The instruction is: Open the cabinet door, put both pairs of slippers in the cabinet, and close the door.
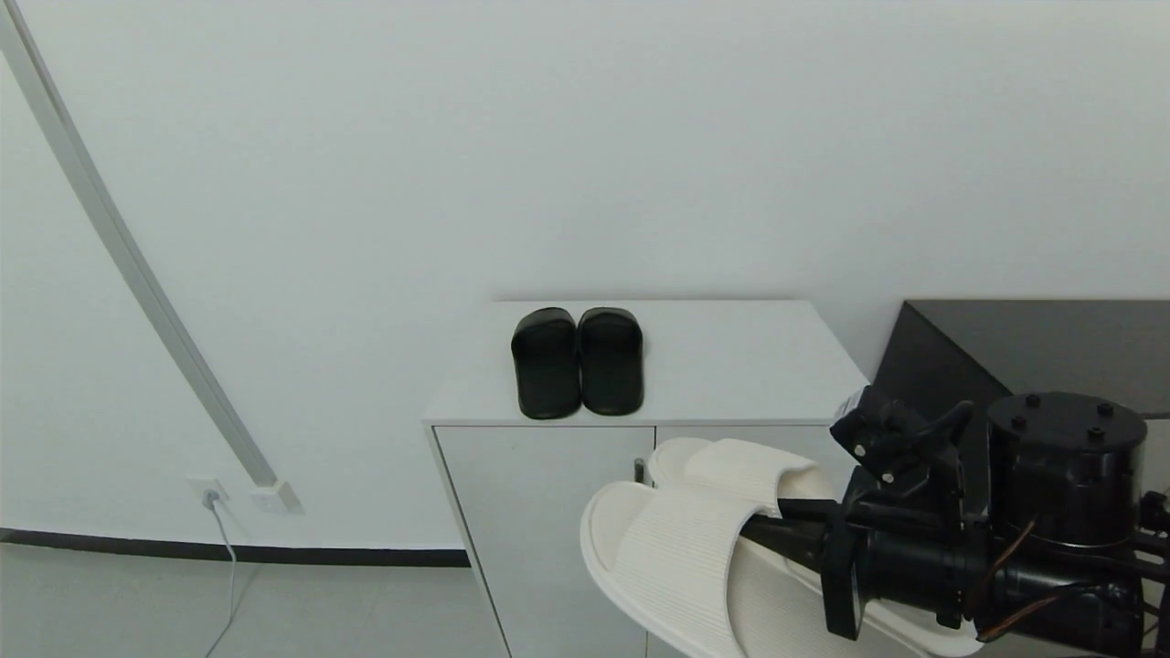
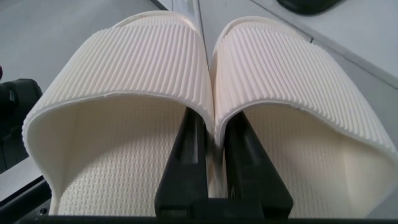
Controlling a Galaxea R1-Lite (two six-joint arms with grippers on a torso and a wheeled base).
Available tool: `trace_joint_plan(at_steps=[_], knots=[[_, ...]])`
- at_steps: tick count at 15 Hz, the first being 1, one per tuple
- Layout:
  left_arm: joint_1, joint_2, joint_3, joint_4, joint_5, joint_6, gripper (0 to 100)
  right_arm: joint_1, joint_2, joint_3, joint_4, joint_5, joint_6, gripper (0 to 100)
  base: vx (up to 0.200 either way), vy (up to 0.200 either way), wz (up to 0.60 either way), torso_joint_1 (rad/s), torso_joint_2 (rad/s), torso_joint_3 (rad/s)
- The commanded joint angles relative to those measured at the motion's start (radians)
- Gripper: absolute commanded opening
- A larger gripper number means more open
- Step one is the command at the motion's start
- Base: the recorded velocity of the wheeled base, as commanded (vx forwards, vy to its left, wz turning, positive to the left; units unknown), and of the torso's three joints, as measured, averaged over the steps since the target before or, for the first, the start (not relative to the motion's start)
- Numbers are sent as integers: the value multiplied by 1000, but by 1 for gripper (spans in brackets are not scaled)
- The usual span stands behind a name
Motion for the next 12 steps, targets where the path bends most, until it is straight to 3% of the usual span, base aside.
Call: trace_joint_plan(at_steps=[1, 12], knots=[[0, 0, 0, -1, 1, 0, 100, 3, -12, 14, -13, 1, -4, 0, 0, 0, 0, -168, 378, 203], [0, 0, 0, -1, 1, 3, 100, 20, -10, 65, -45, 1, -6, 0, 0, 0, 0, -209, 506, 287]])
